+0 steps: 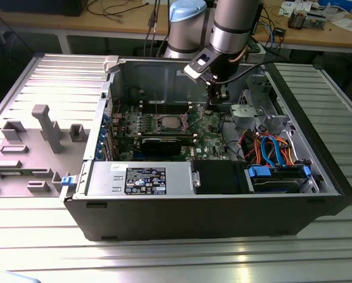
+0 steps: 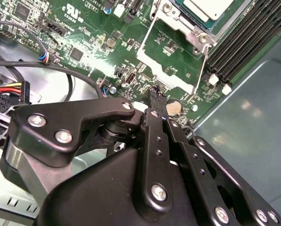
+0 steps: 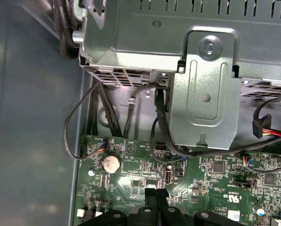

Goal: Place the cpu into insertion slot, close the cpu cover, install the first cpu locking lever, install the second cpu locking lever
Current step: 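Close the cpu cover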

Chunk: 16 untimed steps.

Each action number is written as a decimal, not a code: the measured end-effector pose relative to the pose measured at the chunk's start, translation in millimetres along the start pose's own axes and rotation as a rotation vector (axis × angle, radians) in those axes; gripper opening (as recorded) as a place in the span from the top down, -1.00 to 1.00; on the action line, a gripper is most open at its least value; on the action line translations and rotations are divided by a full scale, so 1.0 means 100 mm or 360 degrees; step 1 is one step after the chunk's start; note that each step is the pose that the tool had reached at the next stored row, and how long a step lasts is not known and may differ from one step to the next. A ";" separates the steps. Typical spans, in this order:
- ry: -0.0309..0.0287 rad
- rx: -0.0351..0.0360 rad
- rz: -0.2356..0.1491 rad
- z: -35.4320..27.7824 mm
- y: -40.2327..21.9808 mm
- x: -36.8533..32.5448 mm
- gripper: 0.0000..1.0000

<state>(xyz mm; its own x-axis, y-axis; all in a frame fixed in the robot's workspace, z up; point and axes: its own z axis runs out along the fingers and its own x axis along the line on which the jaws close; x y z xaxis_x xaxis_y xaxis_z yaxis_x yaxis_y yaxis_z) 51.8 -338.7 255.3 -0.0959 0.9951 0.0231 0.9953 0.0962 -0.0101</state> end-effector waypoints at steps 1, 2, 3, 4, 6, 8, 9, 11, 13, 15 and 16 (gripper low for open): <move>-0.00002 0.0000 0.0000 0.015 0.000 0.000 0.79; -0.00001 0.0000 0.0000 0.030 0.001 -0.001 0.79; -0.00002 0.0000 0.0000 0.039 0.001 -0.001 0.79; 0.00001 0.0000 -0.0001 0.045 0.000 -0.001 0.79; -0.00003 0.0001 0.0000 0.045 0.000 -0.001 0.79; 0.00001 0.0000 0.0000 0.047 -0.001 -0.001 0.79; 0.00002 0.0000 0.0000 0.047 -0.001 -0.001 0.79; 0.00001 0.0000 0.0000 0.047 -0.001 -0.001 0.79; 0.00001 0.0000 0.0000 0.047 0.000 -0.001 0.79; 0.00001 0.0001 0.0000 0.047 -0.001 -0.001 0.79; 0.00000 0.0001 0.0000 0.047 -0.001 -0.001 0.79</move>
<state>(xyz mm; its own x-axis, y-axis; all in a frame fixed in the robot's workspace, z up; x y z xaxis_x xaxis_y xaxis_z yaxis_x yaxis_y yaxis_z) 51.7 -338.7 250.6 -0.0961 0.9951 0.0231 0.9953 0.0964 -0.0105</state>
